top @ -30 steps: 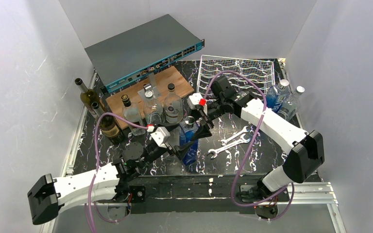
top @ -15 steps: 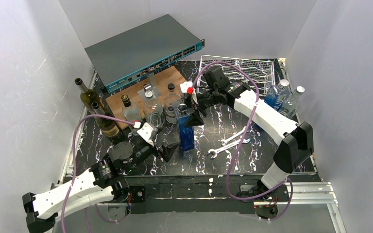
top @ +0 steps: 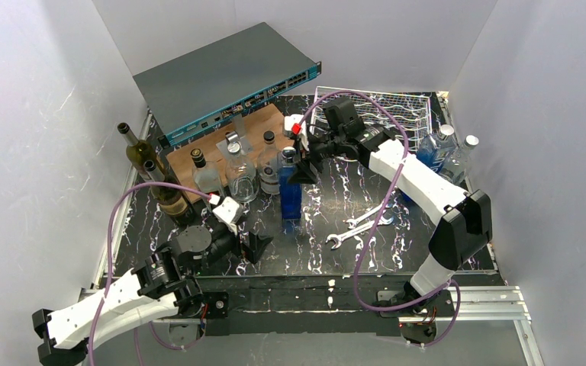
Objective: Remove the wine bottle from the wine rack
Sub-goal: Place the wine bottle at the center of the board, then reset both arms
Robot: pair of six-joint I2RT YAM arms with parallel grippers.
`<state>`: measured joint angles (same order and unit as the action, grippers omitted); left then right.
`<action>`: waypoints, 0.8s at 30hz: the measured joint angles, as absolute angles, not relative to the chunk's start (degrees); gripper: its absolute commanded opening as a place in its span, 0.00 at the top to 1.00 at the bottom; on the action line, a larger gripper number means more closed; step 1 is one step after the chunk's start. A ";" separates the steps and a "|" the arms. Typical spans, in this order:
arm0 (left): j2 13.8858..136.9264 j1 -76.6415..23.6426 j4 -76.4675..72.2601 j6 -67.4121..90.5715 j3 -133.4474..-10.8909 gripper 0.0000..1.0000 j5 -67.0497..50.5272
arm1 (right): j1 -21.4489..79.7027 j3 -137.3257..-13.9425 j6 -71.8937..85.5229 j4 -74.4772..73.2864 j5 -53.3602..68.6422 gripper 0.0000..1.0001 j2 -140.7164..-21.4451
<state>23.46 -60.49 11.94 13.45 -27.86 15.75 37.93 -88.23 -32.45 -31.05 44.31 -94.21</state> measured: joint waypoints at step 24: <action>25.19 -60.49 14.33 16.60 -27.70 0.02 15.49 | 35.92 -78.85 -31.42 -23.92 44.05 0.02 -86.37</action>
<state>25.19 -60.49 14.33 16.60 -27.70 15.49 35.92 -78.85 -31.42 -23.92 44.05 -86.37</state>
